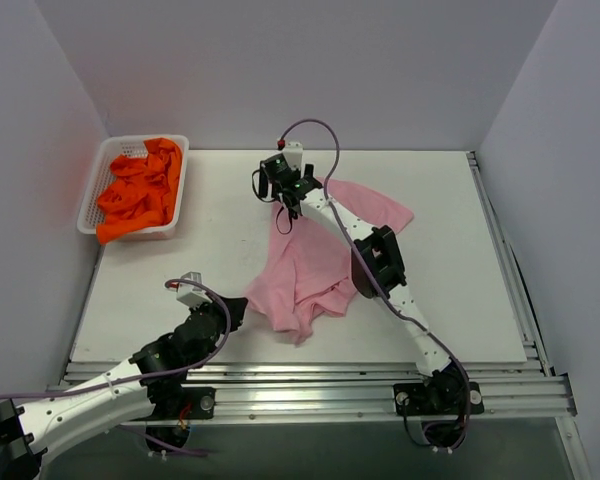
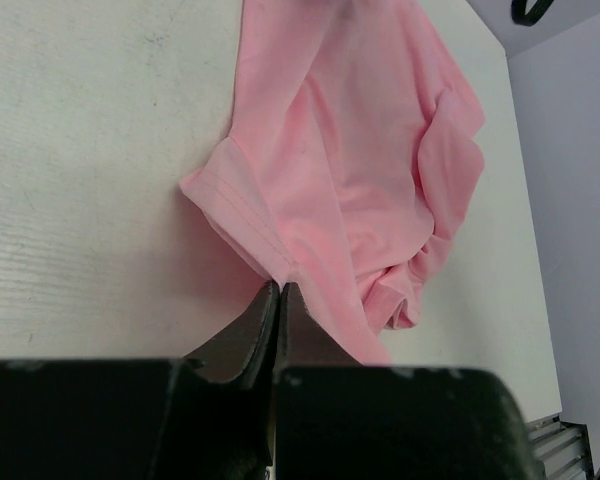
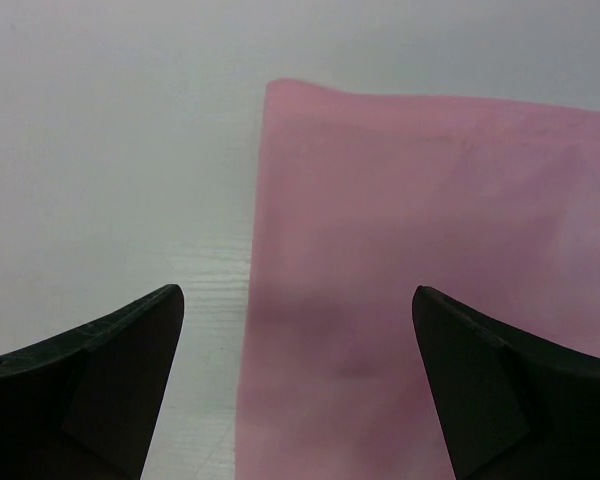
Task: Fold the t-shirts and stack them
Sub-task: Flatten out the tshirt
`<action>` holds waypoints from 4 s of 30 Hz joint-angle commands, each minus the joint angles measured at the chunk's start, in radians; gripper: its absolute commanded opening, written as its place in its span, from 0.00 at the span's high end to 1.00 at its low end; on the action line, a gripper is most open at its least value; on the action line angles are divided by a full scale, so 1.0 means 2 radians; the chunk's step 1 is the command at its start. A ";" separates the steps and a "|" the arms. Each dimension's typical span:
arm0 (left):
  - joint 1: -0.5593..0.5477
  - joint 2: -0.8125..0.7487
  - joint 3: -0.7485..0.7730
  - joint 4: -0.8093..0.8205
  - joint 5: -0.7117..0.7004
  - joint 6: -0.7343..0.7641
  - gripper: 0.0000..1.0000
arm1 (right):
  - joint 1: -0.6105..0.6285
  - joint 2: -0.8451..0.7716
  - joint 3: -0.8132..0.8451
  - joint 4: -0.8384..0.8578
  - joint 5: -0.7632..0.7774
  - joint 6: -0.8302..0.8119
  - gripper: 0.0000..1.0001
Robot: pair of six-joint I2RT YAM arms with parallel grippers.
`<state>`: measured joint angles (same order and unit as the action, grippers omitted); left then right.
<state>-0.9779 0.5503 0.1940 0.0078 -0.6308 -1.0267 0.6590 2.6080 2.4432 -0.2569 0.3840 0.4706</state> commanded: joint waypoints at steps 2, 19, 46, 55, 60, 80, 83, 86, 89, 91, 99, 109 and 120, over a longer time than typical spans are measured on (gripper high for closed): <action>0.003 -0.009 -0.005 -0.003 0.006 0.004 0.98 | -0.007 0.010 -0.005 0.028 -0.042 0.009 0.06; 0.003 -0.024 -0.016 -0.012 0.006 0.009 0.98 | -0.013 0.106 0.092 0.063 -0.061 -0.002 0.08; 0.005 -0.094 0.007 -0.105 -0.015 0.009 0.98 | -0.049 -0.078 -0.178 0.017 0.007 -0.026 1.00; 0.004 -0.087 0.053 -0.166 -0.035 0.007 0.98 | -0.057 -0.269 -0.305 0.043 0.055 -0.047 1.00; 0.004 -0.096 0.049 -0.188 -0.038 -0.003 0.98 | -0.063 -0.245 -0.297 -0.013 0.023 -0.057 0.56; 0.003 -0.007 0.027 -0.107 -0.005 0.004 0.98 | -0.046 -0.055 -0.057 -0.049 0.071 -0.060 0.25; 0.003 -0.010 0.026 -0.106 -0.005 0.009 0.98 | -0.065 -0.062 -0.079 -0.048 0.081 -0.051 0.25; 0.003 -0.016 0.023 -0.104 -0.005 0.016 0.98 | -0.081 -0.078 -0.106 -0.040 0.084 -0.040 0.26; 0.003 -0.020 0.017 -0.098 -0.006 0.019 0.98 | -0.086 -0.084 -0.133 -0.032 0.086 -0.037 0.27; 0.003 -0.019 0.017 -0.093 -0.006 0.021 0.98 | -0.087 -0.082 -0.137 -0.036 0.093 -0.034 0.29; 0.003 -0.017 0.013 -0.091 0.002 0.020 0.98 | -0.091 -0.070 -0.148 -0.030 0.099 -0.030 0.35; 0.003 -0.026 0.012 -0.099 0.000 0.021 0.98 | -0.096 -0.055 -0.152 -0.030 0.095 -0.029 0.57; 0.003 -0.014 0.010 -0.090 0.001 0.019 0.98 | -0.104 -0.058 -0.177 -0.019 0.094 -0.027 0.61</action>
<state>-0.9733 0.5144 0.2192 -0.2195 -0.6312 -1.0012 0.4614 2.5042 2.0995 -0.2955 0.5388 0.4030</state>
